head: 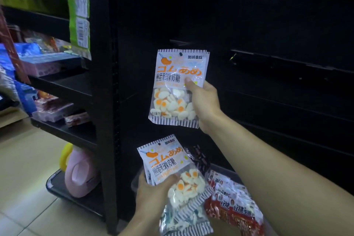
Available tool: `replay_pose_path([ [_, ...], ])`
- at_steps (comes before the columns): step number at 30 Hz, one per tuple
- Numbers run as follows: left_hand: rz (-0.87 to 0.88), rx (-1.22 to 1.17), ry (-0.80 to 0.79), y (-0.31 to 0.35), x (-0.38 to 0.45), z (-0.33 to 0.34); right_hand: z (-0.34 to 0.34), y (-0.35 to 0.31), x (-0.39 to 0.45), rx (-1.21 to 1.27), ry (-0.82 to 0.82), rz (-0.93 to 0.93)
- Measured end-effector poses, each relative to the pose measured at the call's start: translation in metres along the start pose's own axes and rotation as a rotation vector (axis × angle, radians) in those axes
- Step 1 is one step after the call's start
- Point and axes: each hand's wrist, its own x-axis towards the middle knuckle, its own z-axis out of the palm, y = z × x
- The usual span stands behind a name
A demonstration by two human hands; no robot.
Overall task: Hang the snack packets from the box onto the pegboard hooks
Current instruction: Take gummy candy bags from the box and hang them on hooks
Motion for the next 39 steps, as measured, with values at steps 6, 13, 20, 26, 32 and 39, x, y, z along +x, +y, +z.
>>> replay_pose_path([
  [6, 0.035, 0.017, 0.008, -0.003, 0.000, 0.001, 0.001, 0.001, 0.011, -0.015, 0.031, 0.064],
  [13, 0.056, 0.011, -0.032, -0.001, -0.003, 0.001, 0.001, -0.001, 0.064, -0.048, 0.155, 0.173],
  [20, 0.062, 0.002, -0.032, 0.000, 0.006, -0.003, -0.016, 0.017, 0.089, -0.086, 0.140, 0.190],
  [26, -0.005, -0.072, -0.046, -0.001, 0.004, -0.005, -0.053, 0.081, -0.001, -0.198, 0.169, 0.101],
  [32, -0.082, -0.084, -0.057, -0.012, 0.002, 0.000, -0.074, 0.158, -0.126, -0.132, -0.168, 0.387],
  [39, -0.152, -0.096, -0.096, -0.021, -0.007, 0.010, -0.091, 0.162, -0.131, 0.058, -0.127, 0.492],
])
